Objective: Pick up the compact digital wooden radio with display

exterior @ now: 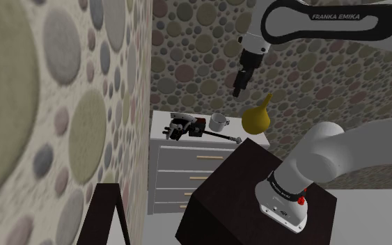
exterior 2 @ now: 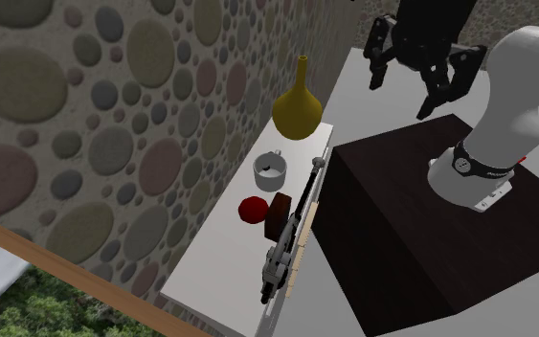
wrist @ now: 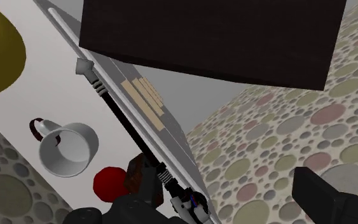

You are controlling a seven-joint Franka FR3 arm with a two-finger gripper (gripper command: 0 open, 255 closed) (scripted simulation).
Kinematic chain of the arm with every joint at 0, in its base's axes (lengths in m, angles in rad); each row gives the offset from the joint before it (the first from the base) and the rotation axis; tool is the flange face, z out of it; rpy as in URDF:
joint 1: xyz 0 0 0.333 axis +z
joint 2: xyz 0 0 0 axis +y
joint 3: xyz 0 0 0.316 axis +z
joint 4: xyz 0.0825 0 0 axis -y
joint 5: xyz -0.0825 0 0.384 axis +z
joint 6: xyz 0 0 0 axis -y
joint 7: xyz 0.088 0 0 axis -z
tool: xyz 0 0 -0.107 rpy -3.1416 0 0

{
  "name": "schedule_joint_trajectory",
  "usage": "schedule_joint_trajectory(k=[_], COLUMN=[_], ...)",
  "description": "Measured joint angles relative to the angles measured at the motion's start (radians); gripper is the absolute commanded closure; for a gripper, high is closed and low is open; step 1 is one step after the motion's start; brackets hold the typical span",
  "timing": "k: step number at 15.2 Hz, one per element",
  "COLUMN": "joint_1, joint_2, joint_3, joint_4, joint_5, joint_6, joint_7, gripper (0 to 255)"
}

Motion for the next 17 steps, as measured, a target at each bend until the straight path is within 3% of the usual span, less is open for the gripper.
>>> schedule_joint_trajectory(k=[8,17], joint_1=[0.007,0.026], joint_2=[0.221,0.580], joint_3=[-0.068,-0.133], joint_4=[-0.075,-0.010], joint_5=[-0.014,0.058], joint_6=[0.308,0.610], joint_7=[-0.115,-0.291], gripper=[0,0])
